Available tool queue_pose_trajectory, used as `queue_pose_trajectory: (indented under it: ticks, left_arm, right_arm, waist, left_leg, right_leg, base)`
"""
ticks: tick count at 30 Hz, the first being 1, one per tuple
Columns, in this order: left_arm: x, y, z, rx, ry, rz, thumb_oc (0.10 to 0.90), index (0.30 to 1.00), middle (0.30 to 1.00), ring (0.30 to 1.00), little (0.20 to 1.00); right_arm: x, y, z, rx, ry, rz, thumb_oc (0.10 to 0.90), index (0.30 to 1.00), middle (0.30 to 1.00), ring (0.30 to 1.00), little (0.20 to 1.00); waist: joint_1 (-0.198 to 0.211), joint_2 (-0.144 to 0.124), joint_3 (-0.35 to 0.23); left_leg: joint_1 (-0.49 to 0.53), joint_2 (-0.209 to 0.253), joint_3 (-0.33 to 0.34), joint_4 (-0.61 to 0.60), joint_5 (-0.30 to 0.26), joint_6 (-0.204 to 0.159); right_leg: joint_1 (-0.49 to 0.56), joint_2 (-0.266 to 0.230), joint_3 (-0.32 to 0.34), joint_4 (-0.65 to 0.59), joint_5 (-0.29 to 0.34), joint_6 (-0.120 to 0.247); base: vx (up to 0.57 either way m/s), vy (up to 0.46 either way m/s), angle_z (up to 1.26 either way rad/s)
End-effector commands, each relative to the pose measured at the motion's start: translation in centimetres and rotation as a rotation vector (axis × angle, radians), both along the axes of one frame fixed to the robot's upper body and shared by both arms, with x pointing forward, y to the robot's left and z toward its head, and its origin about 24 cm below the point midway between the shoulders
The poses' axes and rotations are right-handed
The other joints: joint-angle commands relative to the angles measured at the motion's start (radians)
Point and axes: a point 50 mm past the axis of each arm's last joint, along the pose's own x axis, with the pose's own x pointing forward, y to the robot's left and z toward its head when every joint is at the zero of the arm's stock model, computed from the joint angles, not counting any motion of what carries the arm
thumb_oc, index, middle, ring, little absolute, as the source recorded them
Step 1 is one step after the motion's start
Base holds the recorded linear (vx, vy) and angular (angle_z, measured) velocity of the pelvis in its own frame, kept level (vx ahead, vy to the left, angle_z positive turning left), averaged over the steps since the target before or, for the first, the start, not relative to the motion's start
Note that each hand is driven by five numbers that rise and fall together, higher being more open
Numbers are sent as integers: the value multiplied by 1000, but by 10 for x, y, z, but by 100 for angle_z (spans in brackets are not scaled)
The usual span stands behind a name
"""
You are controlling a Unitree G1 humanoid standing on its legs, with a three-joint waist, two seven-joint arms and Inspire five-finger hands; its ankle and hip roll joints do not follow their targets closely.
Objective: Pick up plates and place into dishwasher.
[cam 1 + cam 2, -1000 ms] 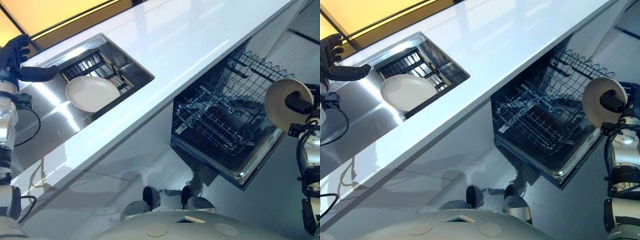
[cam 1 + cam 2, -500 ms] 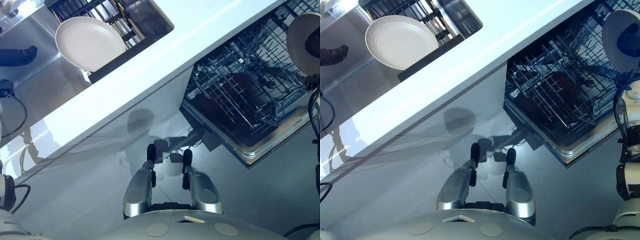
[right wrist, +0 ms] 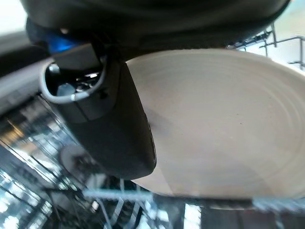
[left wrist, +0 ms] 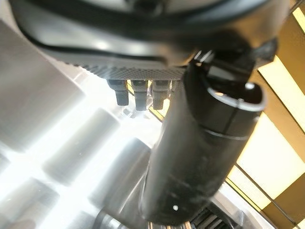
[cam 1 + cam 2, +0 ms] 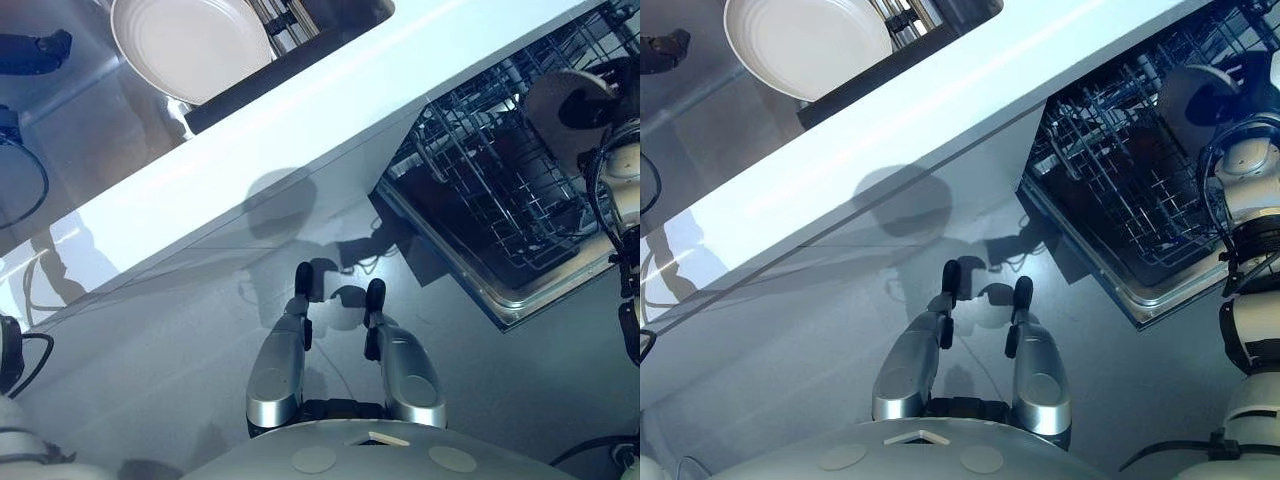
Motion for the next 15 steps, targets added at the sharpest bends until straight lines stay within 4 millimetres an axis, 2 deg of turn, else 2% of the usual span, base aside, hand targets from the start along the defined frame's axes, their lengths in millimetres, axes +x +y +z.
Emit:
queue_pose_trajectory:
  ticks: [1,2,3,4,5,10,15]
  left_arm:
    - [-25,6,62,46,-257,44,800,900,900,900,900]
    - [-24,5,63,47,-258,41,800,900,900,900,900]
    - [-23,3,64,44,-262,36,800,900,900,900,900]
    - [-22,3,65,44,-263,35,800,900,900,900,900]
    - [-21,1,66,43,-267,31,800,900,900,900,900]
    - [-16,-7,68,40,-270,3,800,900,900,900,900]
    - [-15,-13,64,41,-276,-34,800,900,900,900,900]
  right_arm:
    - [4,7,47,-74,-140,32,100,300,300,300,200]
    - [5,8,46,-72,-139,30,100,300,300,300,200]
    - [6,8,43,-69,-131,23,336,502,502,502,436]
    - [6,8,43,-69,-130,22,613,740,740,740,713]
    - [7,9,42,-66,-131,19,800,900,900,900,900]
    - [7,12,39,-56,-167,19,800,900,900,900,900]
    - [4,17,42,-2,-298,29,800,900,900,900,900]
  waist:
    - [-9,13,-115]
    - [-7,12,-115]
    - [-7,11,-114]
    - [-7,10,-114]
    - [-6,9,-114]
    - [-7,0,-119]
    - [-10,-10,-131]
  left_leg:
    - [-27,-5,83,6,-65,-27]
    - [-29,-5,84,6,-65,-27]
    - [-30,-6,86,5,-65,-26]
    - [-31,-6,86,5,-65,-26]
    - [-33,-6,87,3,-64,-25]
    - [-29,-9,95,-3,-66,-23]
    - [-8,-10,102,-13,-71,-20]
  right_leg:
    - [-94,22,8,210,-179,-8]
    - [-95,22,8,209,-178,-8]
    - [-97,23,7,207,-176,-7]
    - [-98,23,7,206,-176,-7]
    - [-100,24,7,204,-174,-7]
    - [-99,28,7,197,-171,-5]
    - [-79,34,8,174,-163,-4]
  base:
    - [-31,-17,-1]
    - [-39,-15,0]
    - [0,0,0]
    - [-38,-4,0]
    - [-36,0,-1]
    - [-32,5,1]
    - [-10,20,4]
